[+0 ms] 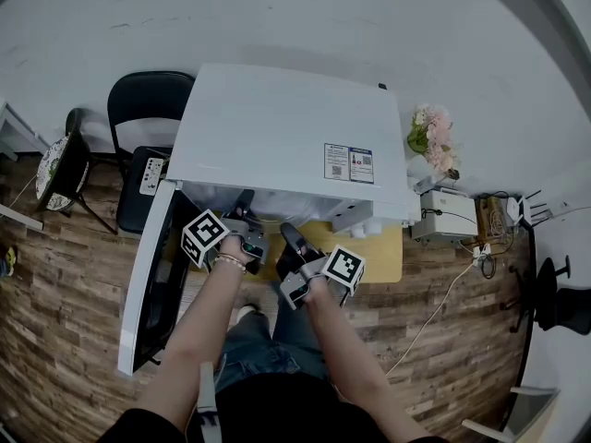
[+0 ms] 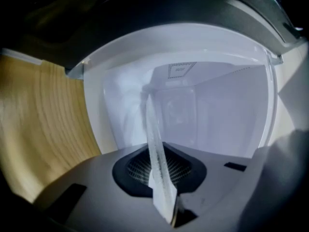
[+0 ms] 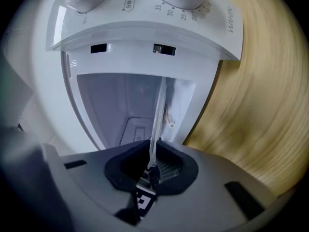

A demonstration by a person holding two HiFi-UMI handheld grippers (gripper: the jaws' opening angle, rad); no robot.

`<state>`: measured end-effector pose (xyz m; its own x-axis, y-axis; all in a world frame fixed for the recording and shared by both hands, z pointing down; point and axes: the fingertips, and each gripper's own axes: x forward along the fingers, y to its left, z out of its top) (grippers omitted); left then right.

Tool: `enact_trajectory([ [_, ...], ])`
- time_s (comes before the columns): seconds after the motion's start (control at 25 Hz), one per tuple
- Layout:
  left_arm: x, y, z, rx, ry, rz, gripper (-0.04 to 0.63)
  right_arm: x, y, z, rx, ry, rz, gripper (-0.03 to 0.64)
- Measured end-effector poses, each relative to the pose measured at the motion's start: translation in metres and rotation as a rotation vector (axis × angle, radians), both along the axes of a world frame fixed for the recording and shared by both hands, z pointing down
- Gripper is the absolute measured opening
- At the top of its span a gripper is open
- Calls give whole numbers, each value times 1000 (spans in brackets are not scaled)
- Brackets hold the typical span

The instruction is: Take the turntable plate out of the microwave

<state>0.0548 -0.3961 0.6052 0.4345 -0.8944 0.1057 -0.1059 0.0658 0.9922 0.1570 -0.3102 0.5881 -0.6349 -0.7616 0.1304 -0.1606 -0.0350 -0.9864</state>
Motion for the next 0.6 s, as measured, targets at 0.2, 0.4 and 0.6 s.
enact_trajectory([
  [0.2,-1,6,-4,4,78,-10,32,-2,3,2,19,79,-15,63],
  [0.4,-1,17,-11,42,93,8,34,0,7,-1,71,153,-41,77],
  [0.6,-9,30,-13,49,119,-12,34,-4,12,-1,93,208,-89,108],
])
